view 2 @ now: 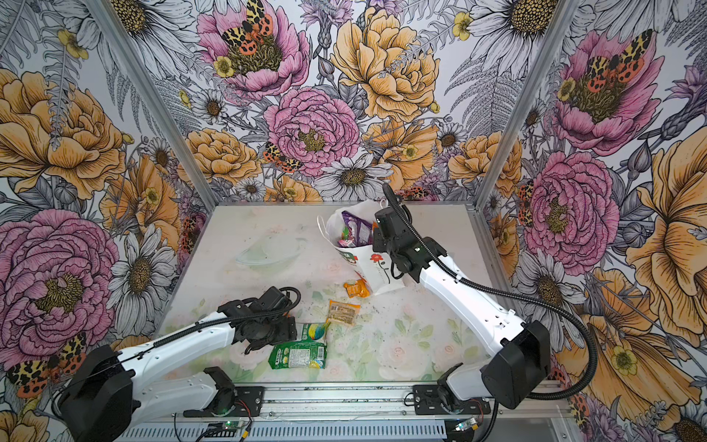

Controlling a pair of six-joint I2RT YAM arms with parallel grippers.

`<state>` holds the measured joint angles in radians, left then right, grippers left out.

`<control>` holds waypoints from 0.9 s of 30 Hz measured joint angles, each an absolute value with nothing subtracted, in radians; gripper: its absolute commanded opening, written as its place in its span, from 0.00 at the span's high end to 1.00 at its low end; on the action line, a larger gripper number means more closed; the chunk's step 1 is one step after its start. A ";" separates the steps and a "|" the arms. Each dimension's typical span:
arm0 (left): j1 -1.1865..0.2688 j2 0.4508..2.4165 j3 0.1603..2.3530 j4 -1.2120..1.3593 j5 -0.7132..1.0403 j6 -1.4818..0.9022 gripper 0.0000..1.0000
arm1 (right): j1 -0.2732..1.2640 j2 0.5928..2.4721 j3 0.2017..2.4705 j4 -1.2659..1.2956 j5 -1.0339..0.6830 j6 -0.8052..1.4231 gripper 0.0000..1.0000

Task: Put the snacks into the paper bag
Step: 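Move the left gripper down onto the green Fox's packet and grasp it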

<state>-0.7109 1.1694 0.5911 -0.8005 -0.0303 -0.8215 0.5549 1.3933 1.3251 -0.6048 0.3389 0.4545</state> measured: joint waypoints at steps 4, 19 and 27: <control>-0.725 1.215 0.591 -0.756 -0.025 -0.822 0.26 | 0.555 1.393 1.324 -0.601 0.336 0.455 1.00; -0.770 1.293 0.639 -0.706 -0.018 -0.839 0.80 | 0.555 1.386 1.315 -0.599 0.337 0.455 1.00; -0.790 1.210 0.639 -0.706 -0.069 -0.849 0.91 | 0.555 1.386 1.315 -0.599 0.336 0.455 1.00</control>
<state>-0.7898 1.2098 0.6392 -0.7055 -0.0689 -0.8494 0.5549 1.3865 1.3151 -0.5991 0.3363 0.4549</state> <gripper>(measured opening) 0.115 0.047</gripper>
